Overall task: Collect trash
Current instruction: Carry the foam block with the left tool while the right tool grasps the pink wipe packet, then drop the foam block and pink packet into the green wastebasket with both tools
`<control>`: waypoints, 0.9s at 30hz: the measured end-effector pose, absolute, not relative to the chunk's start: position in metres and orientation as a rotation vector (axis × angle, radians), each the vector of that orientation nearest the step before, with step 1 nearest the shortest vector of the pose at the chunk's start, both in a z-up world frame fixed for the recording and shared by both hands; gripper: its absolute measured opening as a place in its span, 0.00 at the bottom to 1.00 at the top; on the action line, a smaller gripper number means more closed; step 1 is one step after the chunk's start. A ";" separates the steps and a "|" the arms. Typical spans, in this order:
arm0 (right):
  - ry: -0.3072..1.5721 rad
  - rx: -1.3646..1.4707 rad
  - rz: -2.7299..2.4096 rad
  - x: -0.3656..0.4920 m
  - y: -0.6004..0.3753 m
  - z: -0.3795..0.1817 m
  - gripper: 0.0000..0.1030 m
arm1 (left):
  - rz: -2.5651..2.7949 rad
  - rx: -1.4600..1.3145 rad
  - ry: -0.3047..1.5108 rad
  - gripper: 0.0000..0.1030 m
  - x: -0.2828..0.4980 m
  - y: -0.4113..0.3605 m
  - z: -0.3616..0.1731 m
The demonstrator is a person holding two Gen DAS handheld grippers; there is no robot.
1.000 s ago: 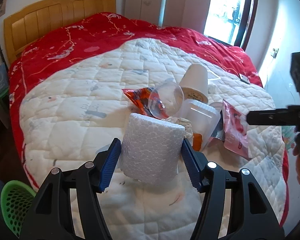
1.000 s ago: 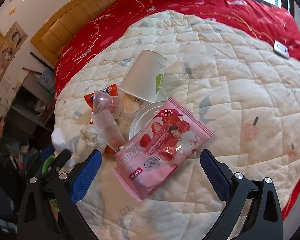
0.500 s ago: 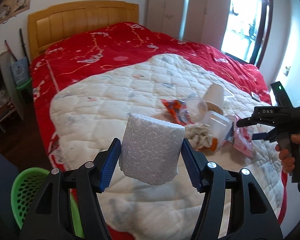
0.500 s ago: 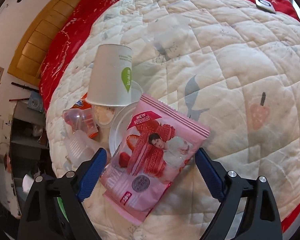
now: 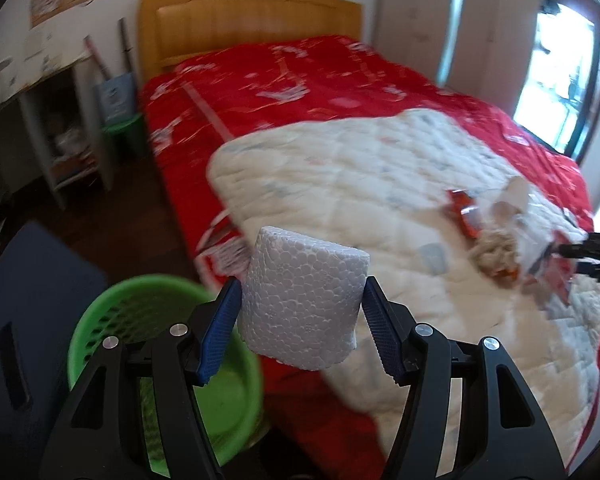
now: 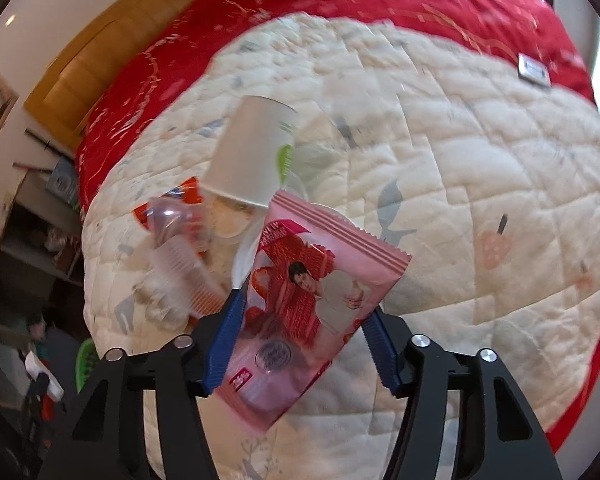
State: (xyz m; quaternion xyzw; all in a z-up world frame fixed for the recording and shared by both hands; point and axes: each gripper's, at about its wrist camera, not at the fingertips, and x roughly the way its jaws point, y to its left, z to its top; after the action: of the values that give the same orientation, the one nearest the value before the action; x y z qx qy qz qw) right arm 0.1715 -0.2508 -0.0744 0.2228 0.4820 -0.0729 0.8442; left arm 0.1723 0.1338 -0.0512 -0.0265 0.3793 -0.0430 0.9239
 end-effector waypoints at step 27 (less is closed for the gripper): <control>0.855 0.153 0.365 0.136 -0.016 0.005 0.52 | 0.186 -0.208 0.919 0.74 0.131 0.254 -0.101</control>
State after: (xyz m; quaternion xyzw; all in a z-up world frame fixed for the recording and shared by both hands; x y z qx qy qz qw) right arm 0.1365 -0.0161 0.0052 0.0739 0.4117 0.1758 0.8911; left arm 0.1313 0.2545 -0.1010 -0.1002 0.4422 0.0893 0.8868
